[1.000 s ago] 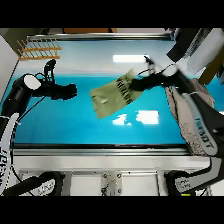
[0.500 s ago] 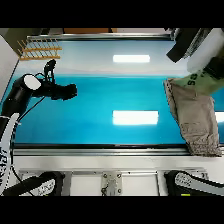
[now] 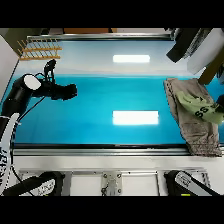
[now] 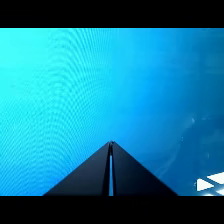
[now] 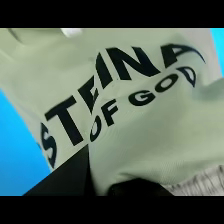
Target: Fold the clothes and pants, and hang the long-sleeved shirts on hangers.
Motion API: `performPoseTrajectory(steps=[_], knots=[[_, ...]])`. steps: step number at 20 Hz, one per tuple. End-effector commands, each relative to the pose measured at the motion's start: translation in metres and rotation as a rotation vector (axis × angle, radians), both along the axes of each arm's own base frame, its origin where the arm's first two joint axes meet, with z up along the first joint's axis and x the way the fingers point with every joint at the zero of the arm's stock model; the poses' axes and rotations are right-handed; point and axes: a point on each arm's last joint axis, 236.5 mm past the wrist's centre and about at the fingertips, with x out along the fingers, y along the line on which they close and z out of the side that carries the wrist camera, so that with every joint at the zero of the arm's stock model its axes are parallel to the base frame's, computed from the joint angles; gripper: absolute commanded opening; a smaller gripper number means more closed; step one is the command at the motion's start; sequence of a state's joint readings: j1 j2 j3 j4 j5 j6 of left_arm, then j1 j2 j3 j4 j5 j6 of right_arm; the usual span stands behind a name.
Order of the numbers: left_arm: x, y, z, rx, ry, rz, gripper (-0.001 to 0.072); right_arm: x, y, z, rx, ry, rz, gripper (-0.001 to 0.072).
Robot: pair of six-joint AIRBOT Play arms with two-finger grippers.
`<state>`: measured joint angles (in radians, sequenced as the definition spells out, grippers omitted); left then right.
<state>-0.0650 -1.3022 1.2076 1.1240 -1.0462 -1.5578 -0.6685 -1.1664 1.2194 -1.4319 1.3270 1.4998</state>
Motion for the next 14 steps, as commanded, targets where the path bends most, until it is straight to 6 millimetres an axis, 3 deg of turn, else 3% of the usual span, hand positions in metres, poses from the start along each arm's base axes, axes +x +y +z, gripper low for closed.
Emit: performPoseTrajectory(steps=[1,4,5,6,7,8,9,11,12,14], knots=[[0.000,0.000,0.000,0.000,0.001,0.001,0.0007,-0.053,-0.005,-0.029,-0.056,0.164,-0.033,0.0022],[0.000,0.000,0.000,0.000,0.001,0.001,0.0007,-0.065,-0.004,-0.032,-0.059,0.199,-0.052,0.0046],[0.000,0.000,0.000,0.001,0.001,0.001,0.0007,-0.066,-0.003,-0.032,-0.056,0.203,-0.052,0.0221],[0.000,0.000,0.000,0.001,0.001,0.001,0.0007,-0.068,-0.002,-0.030,-0.054,0.206,-0.052,0.0561],[0.000,0.000,0.000,0.001,0.001,0.001,0.0007,-0.068,-0.002,-0.025,-0.061,0.197,-0.053,0.0695],[0.000,0.000,0.000,0.001,0.001,0.001,0.0007,-0.065,-0.004,-0.015,-0.082,0.168,-0.056,0.0676],[0.000,0.000,0.000,0.001,0.000,0.001,0.0007,-0.059,-0.008,0.001,-0.120,0.116,-0.058,0.0601],[0.000,0.000,0.000,0.001,0.001,0.001,0.0007,-0.035,-0.001,0.043,-0.175,-0.072,-0.049,0.0587],[0.000,0.000,0.000,0.000,0.001,0.001,0.0007,-0.019,0.017,0.066,-0.169,-0.195,-0.016,0.0587],[0.000,0.000,0.000,0.000,0.001,0.000,0.0007,0.009,0.071,0.102,-0.117,-0.383,0.138,0.0588]])
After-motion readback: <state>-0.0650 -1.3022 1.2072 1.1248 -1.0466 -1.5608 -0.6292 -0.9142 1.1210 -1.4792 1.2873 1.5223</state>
